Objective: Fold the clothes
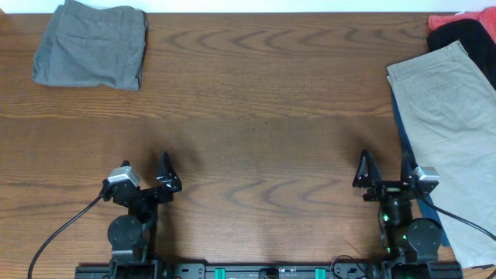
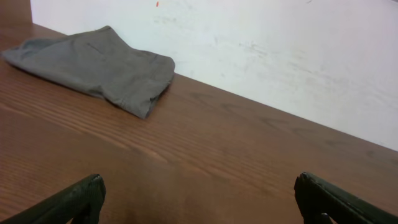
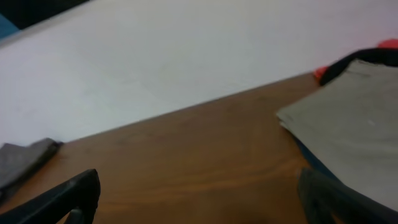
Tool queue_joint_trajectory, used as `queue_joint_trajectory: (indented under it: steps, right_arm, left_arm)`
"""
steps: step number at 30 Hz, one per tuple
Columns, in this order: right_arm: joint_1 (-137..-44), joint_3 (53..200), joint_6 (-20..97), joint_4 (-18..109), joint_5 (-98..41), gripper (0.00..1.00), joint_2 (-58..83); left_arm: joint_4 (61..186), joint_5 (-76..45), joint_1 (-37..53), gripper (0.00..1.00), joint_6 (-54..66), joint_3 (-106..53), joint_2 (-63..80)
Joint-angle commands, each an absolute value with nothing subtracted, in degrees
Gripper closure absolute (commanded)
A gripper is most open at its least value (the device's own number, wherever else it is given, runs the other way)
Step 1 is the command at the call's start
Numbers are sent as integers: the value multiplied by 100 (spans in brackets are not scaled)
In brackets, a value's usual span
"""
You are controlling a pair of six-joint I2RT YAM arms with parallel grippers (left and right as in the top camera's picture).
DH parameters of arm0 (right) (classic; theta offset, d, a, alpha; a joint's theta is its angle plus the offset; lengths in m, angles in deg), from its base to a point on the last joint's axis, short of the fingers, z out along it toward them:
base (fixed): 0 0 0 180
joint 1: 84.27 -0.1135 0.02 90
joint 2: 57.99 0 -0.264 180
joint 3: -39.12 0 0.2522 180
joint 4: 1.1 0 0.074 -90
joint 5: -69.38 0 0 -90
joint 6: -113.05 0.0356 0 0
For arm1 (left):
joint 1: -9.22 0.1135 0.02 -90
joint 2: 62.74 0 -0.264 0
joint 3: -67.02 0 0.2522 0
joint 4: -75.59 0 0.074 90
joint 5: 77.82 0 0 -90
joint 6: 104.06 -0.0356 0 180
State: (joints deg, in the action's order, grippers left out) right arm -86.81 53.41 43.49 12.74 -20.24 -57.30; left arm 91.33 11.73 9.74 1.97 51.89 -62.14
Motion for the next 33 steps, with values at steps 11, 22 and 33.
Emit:
queue_joint_trajectory:
  steps: [11,22,33]
  right_arm:
    - [-8734,5319,4183,1615,-1228,1,-5772]
    - [-8719,5319,4186,1610,-1224,1,-5769]
    - [-8719,5319,4186,1610,-1222,1,-5769]
  left_arm:
    - [9339,1287,952,2,96,5303,-6251]
    - [9341,1287,952,2,96,5303,-6251]
    - [9341,1287,952,2,96,5303,-6251]
